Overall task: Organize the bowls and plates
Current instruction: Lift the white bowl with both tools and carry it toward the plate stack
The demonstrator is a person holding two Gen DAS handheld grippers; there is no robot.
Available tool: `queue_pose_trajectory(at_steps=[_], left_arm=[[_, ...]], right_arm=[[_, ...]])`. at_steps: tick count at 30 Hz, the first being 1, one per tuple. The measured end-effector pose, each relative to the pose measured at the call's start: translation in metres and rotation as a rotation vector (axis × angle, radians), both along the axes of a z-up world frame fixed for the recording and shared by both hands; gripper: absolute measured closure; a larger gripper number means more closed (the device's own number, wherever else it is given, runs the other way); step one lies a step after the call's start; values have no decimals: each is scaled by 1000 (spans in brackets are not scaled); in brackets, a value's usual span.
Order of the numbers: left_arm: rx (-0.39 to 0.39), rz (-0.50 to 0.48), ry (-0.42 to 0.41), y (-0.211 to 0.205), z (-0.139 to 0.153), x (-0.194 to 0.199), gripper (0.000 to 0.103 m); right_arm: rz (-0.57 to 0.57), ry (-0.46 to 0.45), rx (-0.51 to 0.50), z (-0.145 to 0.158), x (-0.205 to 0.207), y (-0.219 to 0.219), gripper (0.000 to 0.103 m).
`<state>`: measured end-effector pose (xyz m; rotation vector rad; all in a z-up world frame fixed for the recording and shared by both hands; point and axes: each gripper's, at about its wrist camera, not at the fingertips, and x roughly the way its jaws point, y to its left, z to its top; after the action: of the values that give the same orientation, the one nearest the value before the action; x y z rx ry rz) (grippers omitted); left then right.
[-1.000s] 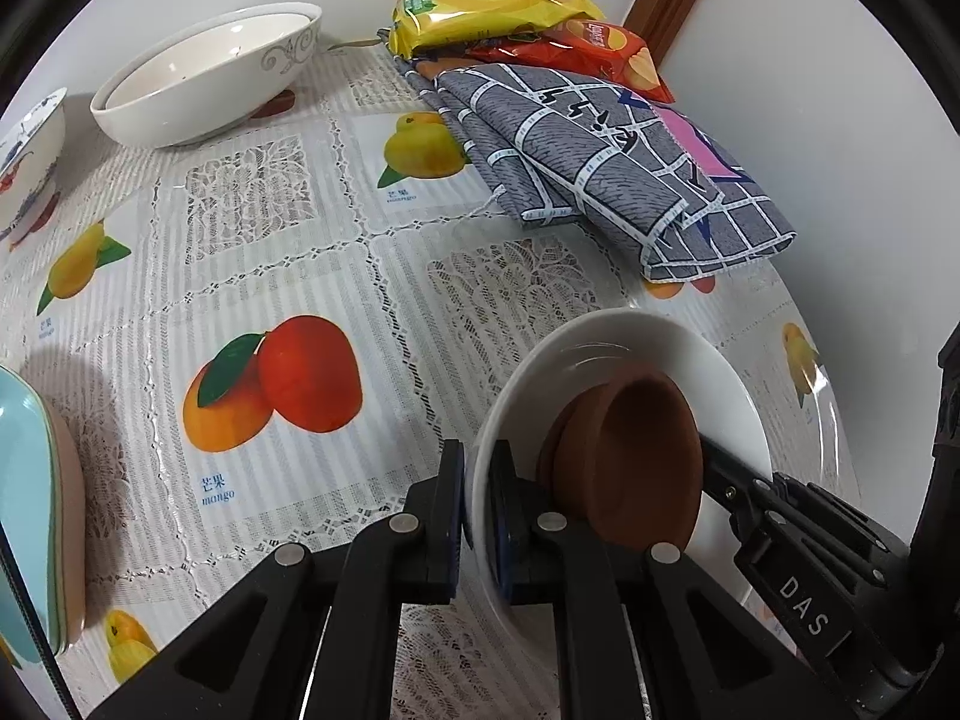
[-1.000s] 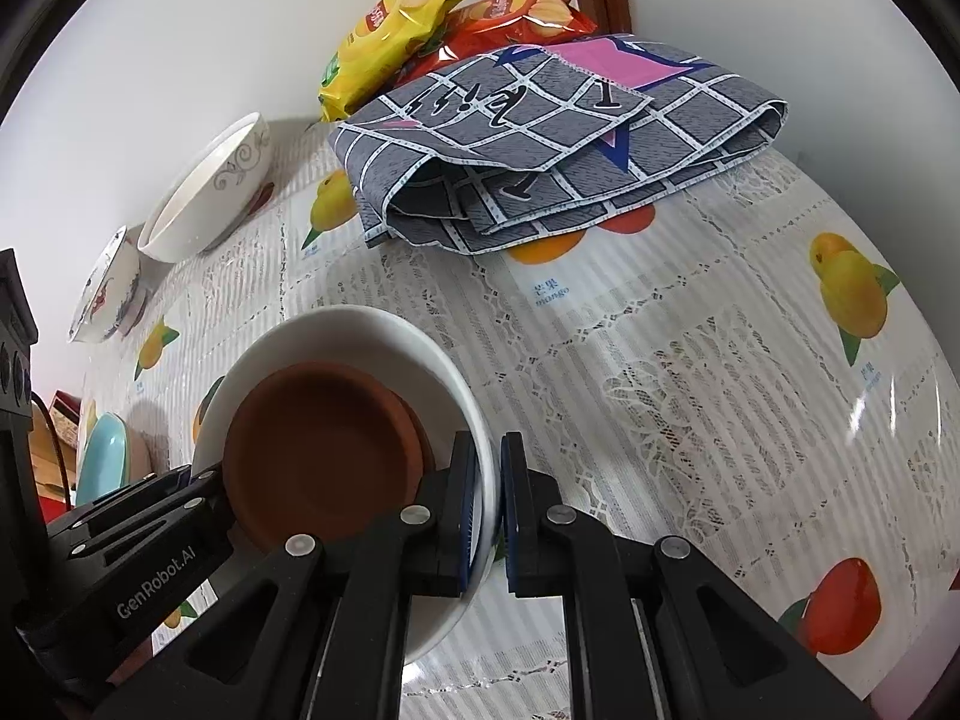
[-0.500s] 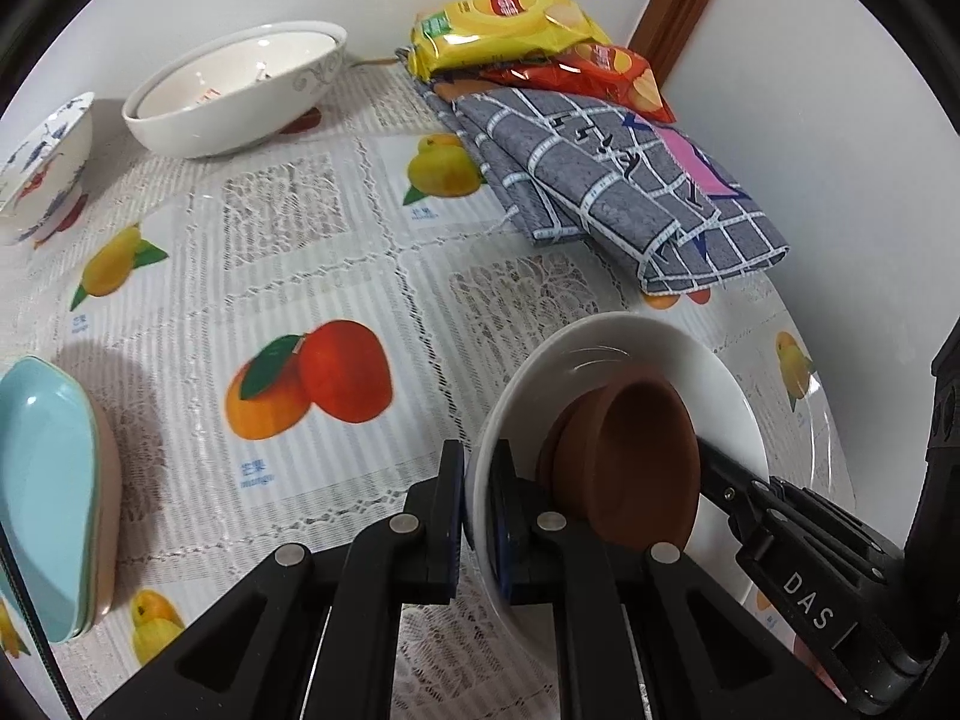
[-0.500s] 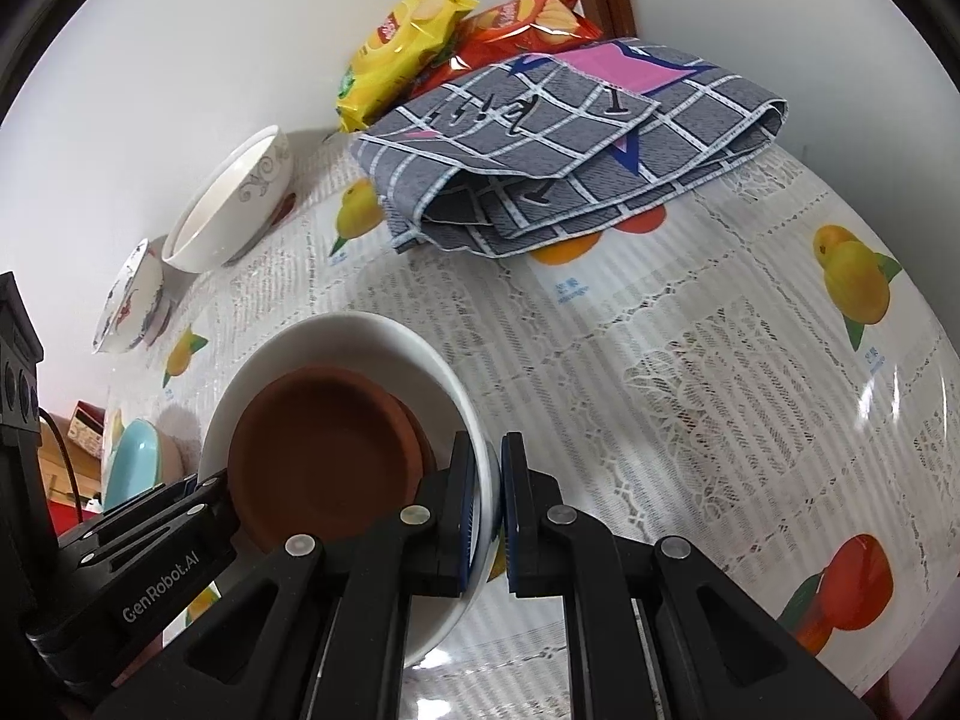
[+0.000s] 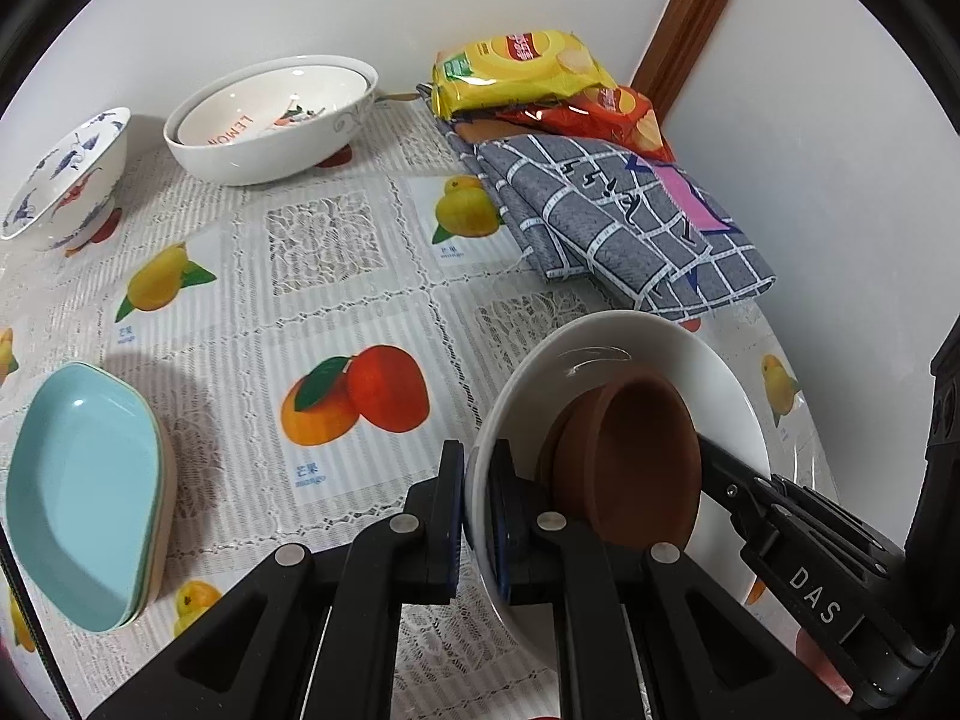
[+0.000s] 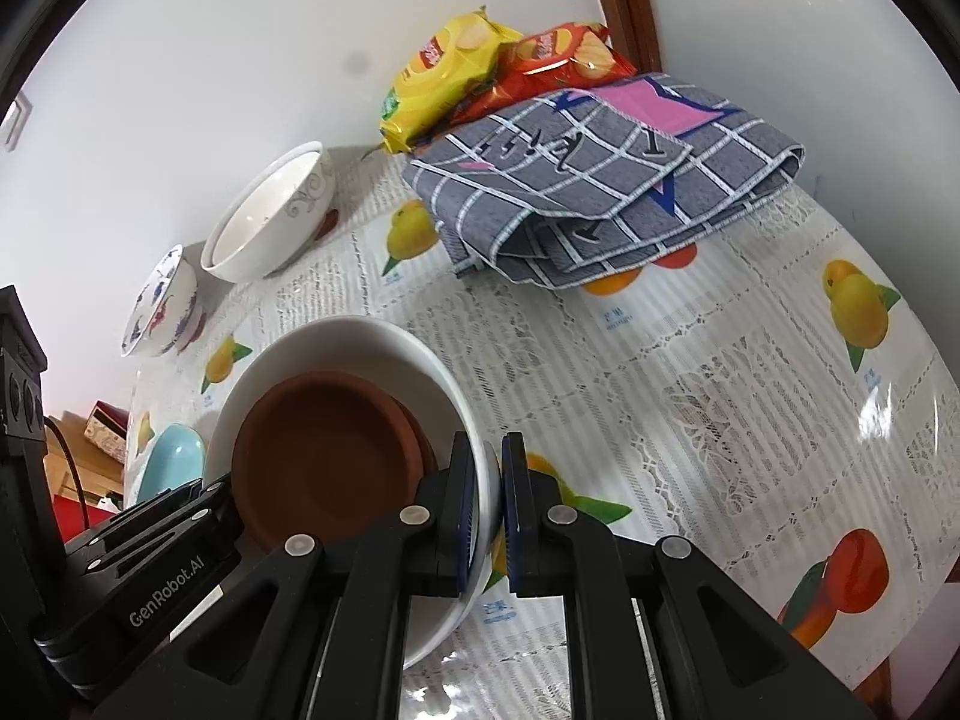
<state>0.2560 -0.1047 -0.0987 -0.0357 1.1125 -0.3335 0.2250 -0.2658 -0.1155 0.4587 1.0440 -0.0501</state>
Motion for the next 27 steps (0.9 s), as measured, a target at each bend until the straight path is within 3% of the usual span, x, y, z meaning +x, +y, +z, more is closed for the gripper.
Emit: queue_pose_trajectory(at_steps=[14, 27], left_arm=[[-10, 19, -20, 13, 21, 1, 95], [-17, 42, -20, 29, 24, 1, 95]], right_arm=[[20, -31, -12, 25, 4, 14, 94], [41, -38, -18, 30, 9, 27, 94]])
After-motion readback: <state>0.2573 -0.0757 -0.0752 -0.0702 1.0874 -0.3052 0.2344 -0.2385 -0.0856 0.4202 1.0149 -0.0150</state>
